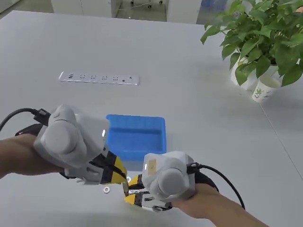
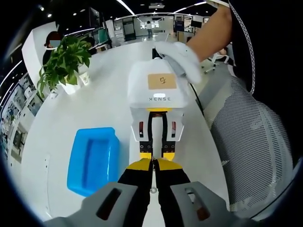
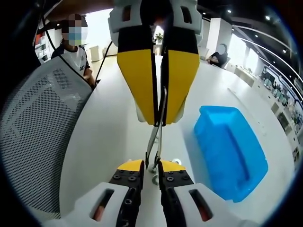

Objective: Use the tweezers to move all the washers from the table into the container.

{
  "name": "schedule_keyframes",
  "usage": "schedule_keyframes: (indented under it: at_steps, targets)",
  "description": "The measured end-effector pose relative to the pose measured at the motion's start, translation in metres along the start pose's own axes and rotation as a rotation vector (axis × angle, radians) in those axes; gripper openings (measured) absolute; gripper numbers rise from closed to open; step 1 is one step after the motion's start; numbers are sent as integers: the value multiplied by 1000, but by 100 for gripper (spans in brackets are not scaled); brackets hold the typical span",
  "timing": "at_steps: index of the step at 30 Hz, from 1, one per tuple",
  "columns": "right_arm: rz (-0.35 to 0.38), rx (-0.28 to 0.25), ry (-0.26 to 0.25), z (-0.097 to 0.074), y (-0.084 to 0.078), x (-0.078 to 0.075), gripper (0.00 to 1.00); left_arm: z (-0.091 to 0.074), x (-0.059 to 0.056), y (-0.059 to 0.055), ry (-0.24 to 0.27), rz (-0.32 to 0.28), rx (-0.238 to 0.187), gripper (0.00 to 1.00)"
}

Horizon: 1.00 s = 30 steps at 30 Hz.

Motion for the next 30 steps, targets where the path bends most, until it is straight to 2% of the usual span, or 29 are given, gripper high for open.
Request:
schedule_keyframes:
  at_steps: [6, 30]
  targets:
    - [8, -3, -5, -2, 0, -1, 14, 2, 3, 0, -4, -14, -1, 6]
    - [51, -4, -5, -2, 1, -2, 10, 4, 2, 1, -22, -11, 9, 6]
Point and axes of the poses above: the centre of the closed fingertips' face, and the gripper's own axes: z roughly forward along the fingers, x roughly to its left, y roughly out of its top, the point moved 6 cm from there along -z, roughly backward along the fingers, and after that the axes turned 1 degree about z, right-handed, at the moved point
